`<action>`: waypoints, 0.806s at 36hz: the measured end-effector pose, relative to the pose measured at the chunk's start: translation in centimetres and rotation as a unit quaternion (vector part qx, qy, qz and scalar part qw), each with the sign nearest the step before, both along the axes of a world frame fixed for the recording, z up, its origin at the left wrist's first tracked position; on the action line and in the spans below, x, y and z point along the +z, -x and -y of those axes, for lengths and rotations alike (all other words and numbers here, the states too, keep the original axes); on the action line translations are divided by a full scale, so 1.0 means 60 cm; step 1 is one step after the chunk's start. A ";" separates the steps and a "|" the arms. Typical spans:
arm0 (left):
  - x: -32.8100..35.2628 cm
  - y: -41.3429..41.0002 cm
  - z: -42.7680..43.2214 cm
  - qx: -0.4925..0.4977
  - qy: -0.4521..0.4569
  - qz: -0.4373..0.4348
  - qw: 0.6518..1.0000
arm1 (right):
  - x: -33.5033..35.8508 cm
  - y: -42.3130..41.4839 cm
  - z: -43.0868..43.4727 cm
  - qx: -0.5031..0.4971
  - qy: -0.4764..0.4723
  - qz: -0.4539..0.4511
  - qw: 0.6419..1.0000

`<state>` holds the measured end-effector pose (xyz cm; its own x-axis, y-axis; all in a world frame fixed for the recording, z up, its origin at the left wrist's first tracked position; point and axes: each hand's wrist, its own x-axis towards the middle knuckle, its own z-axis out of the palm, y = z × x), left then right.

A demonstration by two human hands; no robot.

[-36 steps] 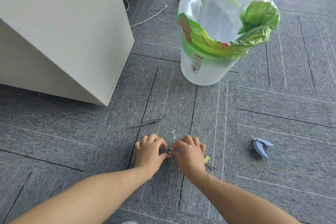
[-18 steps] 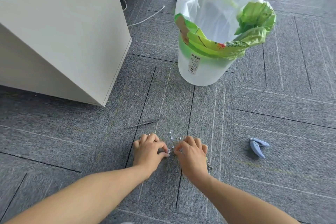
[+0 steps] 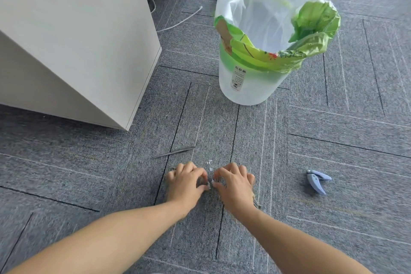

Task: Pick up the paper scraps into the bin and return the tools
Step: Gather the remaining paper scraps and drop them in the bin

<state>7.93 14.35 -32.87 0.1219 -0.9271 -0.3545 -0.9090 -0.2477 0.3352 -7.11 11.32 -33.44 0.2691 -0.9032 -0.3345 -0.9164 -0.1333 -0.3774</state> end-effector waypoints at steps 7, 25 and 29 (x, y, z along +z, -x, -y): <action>-0.003 -0.004 0.002 -0.013 -0.006 0.000 1.000 | -0.005 0.000 0.002 -0.003 0.001 0.003 1.000; 0.002 -0.004 0.011 0.002 -0.006 0.000 1.000 | -0.011 -0.001 0.002 0.052 0.046 -0.007 0.998; 0.006 -0.003 0.011 -0.004 -0.003 0.004 1.000 | -0.014 0.009 -0.006 0.064 0.037 -0.019 0.997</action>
<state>8.11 13.70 -32.54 0.1178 -0.9262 -0.3582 -0.9135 -0.2425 0.3267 -7.67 11.69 -34.27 0.3719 -0.8851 -0.2800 -0.9038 -0.2764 -0.3267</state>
